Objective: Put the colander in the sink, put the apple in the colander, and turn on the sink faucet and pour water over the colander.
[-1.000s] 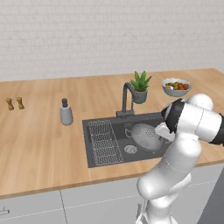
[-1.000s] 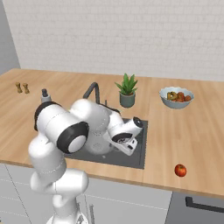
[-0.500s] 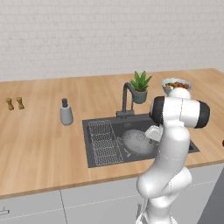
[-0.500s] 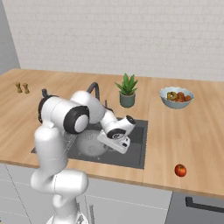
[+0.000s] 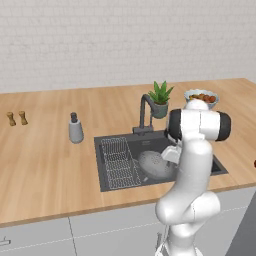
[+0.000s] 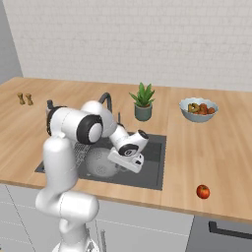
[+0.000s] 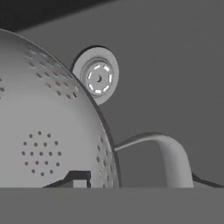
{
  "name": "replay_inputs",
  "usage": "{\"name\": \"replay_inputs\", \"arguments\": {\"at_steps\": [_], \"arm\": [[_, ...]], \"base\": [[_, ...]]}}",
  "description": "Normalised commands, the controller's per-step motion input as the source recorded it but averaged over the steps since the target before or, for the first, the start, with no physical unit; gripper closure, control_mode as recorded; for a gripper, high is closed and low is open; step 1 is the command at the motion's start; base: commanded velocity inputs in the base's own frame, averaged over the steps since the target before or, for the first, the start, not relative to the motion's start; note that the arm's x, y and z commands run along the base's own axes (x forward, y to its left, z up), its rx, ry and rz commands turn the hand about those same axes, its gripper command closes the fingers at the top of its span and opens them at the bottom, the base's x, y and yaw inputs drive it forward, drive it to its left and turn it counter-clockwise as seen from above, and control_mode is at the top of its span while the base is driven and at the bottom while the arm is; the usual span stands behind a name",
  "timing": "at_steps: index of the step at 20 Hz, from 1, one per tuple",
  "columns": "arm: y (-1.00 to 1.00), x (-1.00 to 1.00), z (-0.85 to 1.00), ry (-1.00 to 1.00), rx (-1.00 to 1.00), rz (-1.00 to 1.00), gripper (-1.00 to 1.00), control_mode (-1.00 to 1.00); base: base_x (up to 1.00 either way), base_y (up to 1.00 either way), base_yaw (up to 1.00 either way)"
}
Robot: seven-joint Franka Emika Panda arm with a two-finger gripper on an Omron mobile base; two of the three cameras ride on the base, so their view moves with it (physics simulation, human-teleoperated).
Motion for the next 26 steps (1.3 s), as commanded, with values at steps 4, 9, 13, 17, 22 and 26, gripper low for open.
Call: {"name": "replay_inputs", "arguments": {"at_steps": [4, 9, 13, 17, 22, 26], "arm": [[0.04, 0.42, -0.16, 0.03, -0.04, -0.04, 1.00, -1.00], [-0.16, 0.52, -0.09, 0.05, -0.06, -0.08, 1.00, -1.00], [-0.35, 0.43, -0.17, 0.07, -0.07, -0.11, 1.00, -1.00], [-0.36, 0.10, -0.29, 0.06, -0.08, -0.15, 1.00, -1.00], [-0.12, -0.30, -0.22, -0.01, -0.08, -0.11, 1.00, -1.00], [0.00, -0.49, 0.00, -0.11, -0.06, -0.03, 1.00, -1.00]], "base": [[0.00, 0.00, 0.00], [0.00, 0.00, 0.00], [0.00, 0.00, 0.00], [0.00, 0.00, 0.00], [0.00, 0.00, 0.00], [0.00, 0.00, 0.00]]}}
